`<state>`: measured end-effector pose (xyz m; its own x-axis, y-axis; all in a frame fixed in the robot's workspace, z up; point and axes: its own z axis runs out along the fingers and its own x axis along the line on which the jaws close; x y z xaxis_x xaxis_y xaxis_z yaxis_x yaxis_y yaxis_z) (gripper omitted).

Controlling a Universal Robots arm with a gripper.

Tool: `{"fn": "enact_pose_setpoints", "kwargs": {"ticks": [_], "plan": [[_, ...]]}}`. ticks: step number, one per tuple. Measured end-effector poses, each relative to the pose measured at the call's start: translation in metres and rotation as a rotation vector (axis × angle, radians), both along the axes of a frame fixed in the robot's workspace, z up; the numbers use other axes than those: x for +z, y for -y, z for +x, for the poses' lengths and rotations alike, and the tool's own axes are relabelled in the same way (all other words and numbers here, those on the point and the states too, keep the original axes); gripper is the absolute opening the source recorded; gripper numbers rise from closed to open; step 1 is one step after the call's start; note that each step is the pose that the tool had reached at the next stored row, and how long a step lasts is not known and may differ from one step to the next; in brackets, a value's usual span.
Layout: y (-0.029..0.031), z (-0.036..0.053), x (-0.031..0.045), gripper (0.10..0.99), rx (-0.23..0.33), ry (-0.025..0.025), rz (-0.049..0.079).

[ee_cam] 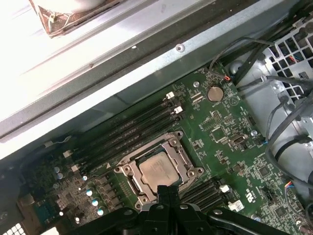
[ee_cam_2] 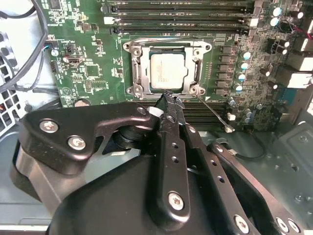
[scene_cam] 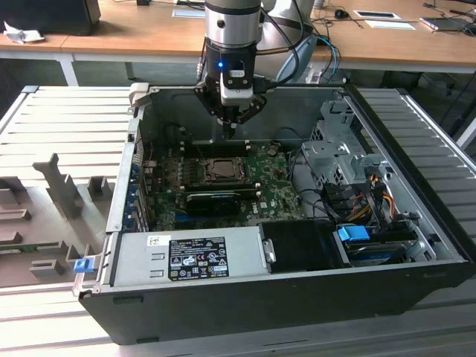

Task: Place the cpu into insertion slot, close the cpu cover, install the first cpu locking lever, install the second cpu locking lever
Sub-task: 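Install the first cpu locking lever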

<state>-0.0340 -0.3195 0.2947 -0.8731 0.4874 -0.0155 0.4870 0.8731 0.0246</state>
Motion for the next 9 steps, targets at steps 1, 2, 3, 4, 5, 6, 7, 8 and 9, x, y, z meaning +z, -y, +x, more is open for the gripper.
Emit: {"fn": "enact_pose_setpoints", "kwargs": {"ticks": [1,2,3,4,5,6,7,8,9], "plan": [[0.0,0.0,0.0,0.106,0.006,0.0,0.0],[0.0,0.0,0.0,0.106,0.011,0.0,0.0],[0.0,0.0,0.0,0.106,0.018,0.0,0.0],[0.0,0.0,0.0,0.106,0.025,0.0,0.0],[0.0,0.0,0.0,0.106,0.035,0.0,0.0],[0.0,0.0,0.0,0.106,0.05,0.0,0.0],[0.0,0.0,0.0,0.106,0.057,0.0,0.0],[0.0,0.0,0.0,0.106,0.063,0.0,0.0],[0.0,0.0,0.0,0.106,0.068,0.0001,0.0]]}}
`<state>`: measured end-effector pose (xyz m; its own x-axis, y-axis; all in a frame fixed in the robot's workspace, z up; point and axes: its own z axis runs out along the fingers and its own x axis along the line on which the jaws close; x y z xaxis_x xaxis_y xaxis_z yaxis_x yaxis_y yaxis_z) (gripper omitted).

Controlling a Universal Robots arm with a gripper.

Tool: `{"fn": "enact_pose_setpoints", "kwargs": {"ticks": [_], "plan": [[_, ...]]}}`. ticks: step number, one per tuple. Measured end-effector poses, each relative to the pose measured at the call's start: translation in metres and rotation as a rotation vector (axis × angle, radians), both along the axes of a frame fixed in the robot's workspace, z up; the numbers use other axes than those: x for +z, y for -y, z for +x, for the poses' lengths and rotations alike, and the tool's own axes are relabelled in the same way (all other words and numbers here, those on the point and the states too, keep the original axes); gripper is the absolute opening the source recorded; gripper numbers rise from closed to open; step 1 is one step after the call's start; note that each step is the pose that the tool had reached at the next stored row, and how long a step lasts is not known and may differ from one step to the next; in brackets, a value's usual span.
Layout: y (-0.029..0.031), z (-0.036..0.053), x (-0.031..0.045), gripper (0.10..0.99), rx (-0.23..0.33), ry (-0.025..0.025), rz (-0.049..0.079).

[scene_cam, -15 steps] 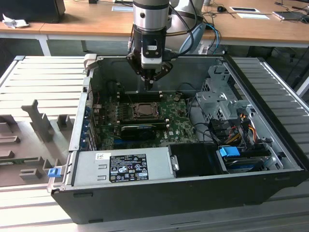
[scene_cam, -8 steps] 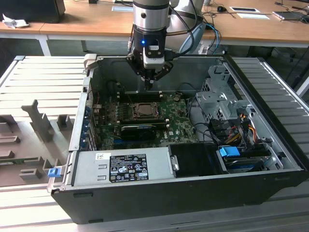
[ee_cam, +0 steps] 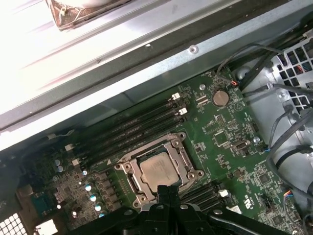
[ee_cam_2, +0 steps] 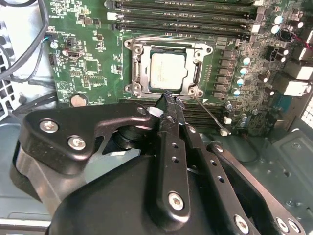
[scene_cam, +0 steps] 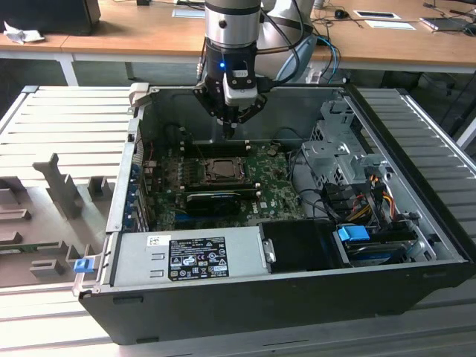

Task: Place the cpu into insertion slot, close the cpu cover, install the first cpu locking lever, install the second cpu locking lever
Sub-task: 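Install the first cpu locking lever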

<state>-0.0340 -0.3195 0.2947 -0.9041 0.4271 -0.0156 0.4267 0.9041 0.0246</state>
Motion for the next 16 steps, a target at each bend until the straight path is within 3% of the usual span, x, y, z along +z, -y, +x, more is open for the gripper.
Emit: {"fn": "enact_pose_setpoints", "kwargs": {"ticks": [16], "plan": [[0.0,0.0,0.0,0.106,0.1,0.0,0.0]]}}
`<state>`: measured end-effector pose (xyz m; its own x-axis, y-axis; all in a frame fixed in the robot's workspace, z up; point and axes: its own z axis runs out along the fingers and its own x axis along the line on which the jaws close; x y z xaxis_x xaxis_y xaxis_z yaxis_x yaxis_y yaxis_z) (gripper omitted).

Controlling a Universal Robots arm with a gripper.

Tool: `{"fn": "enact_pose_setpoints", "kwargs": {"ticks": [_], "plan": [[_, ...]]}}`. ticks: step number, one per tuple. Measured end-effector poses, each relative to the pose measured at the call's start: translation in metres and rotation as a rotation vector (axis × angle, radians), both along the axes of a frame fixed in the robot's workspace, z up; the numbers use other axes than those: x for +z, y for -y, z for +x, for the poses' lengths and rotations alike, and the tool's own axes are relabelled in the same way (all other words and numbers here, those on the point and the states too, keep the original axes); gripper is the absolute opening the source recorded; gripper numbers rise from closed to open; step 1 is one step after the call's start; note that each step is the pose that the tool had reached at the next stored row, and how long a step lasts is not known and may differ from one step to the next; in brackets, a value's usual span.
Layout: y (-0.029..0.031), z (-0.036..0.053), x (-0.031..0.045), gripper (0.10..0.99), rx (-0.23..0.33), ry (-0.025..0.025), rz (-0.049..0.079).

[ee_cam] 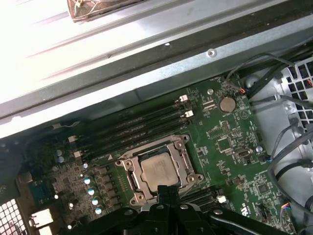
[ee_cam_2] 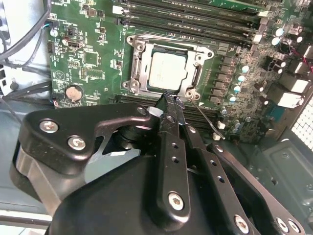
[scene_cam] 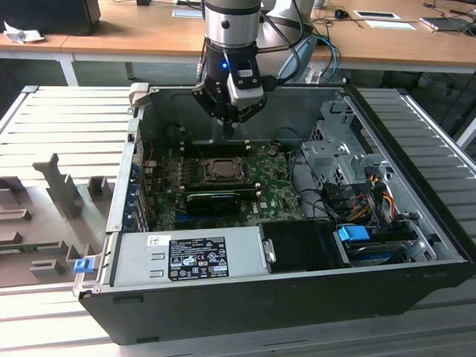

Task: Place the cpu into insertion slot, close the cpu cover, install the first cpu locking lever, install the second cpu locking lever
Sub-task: 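Install the first cpu locking lever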

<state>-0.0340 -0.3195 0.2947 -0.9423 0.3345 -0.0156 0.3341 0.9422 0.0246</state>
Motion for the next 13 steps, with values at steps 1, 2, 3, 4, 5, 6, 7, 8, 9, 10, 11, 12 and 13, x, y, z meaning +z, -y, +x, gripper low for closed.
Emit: {"fn": "enact_pose_setpoints", "kwargs": {"ticks": [1,2,3,4,5,6,7,8,9,10,11,12,13], "plan": [[0.0,0.0,0.0,0.106,0.007,0.0,0.0],[0.0,0.0,0.0,0.106,0.013,0.0,0.0],[0.0,0.0,0.0,0.106,0.017,0.0,0.0],[0.0,0.0,0.0,0.106,0.024,-0.0001,0.0],[0.0,0.0,0.0,0.106,0.032,-0.0001,0.0],[0.0,0.0,0.0,0.106,0.044,0.0,0.0],[0.0,0.0,0.0,0.106,0.053,0.0,0.0],[0.0,0.0,0.0,0.106,0.065,0.0,0.0],[0.0,0.0,0.0,0.106,0.072,0.0,0.0],[0.0,0.0,0.0,0.106,0.079,0.0,0.0],[0.0,0.0,0.0,0.106,0.086,0.0,0.0],[0.0,0.0,0.0,0.106,0.091,-0.0001,0.0],[0.0,0.0,0.0,0.106,0.095,0.0,0.0]]}}
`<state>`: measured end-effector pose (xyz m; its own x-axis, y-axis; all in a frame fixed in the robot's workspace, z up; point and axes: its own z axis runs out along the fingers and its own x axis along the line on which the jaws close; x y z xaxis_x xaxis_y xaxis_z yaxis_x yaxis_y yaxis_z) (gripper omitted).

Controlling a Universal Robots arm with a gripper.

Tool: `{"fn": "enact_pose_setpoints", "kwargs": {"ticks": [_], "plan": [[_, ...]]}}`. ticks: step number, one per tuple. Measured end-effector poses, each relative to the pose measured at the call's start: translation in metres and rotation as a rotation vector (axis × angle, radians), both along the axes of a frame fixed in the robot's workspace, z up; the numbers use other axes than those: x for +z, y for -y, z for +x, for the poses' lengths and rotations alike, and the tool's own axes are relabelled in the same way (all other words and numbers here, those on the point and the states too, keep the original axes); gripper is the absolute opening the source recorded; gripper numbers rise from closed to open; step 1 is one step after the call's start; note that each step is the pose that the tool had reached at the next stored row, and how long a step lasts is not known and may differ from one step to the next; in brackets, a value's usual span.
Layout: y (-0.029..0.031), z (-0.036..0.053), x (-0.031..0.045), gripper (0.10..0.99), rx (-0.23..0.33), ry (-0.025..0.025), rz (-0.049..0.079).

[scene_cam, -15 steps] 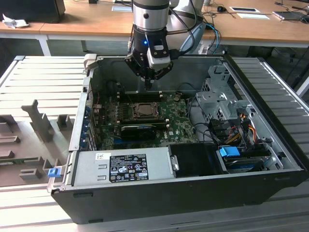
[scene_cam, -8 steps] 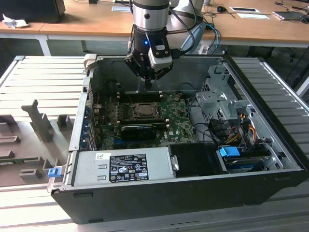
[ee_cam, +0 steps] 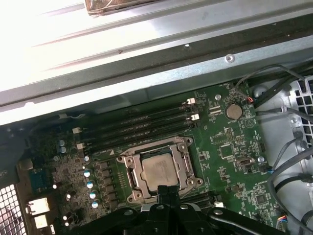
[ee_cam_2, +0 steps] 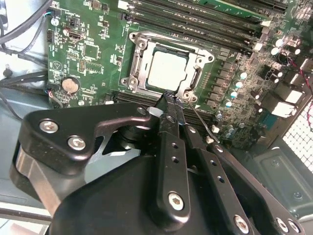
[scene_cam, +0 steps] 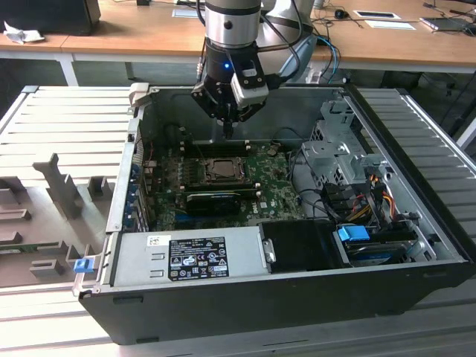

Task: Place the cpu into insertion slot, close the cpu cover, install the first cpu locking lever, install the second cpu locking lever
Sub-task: 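Install the first cpu locking lever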

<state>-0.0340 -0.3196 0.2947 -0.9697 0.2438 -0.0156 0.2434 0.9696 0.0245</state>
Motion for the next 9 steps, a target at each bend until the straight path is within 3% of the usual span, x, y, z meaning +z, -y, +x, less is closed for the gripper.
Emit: {"fn": "enact_pose_setpoints", "kwargs": {"ticks": [9], "plan": [[0.0,0.0,0.0,0.106,0.054,0.0,0.0]]}}
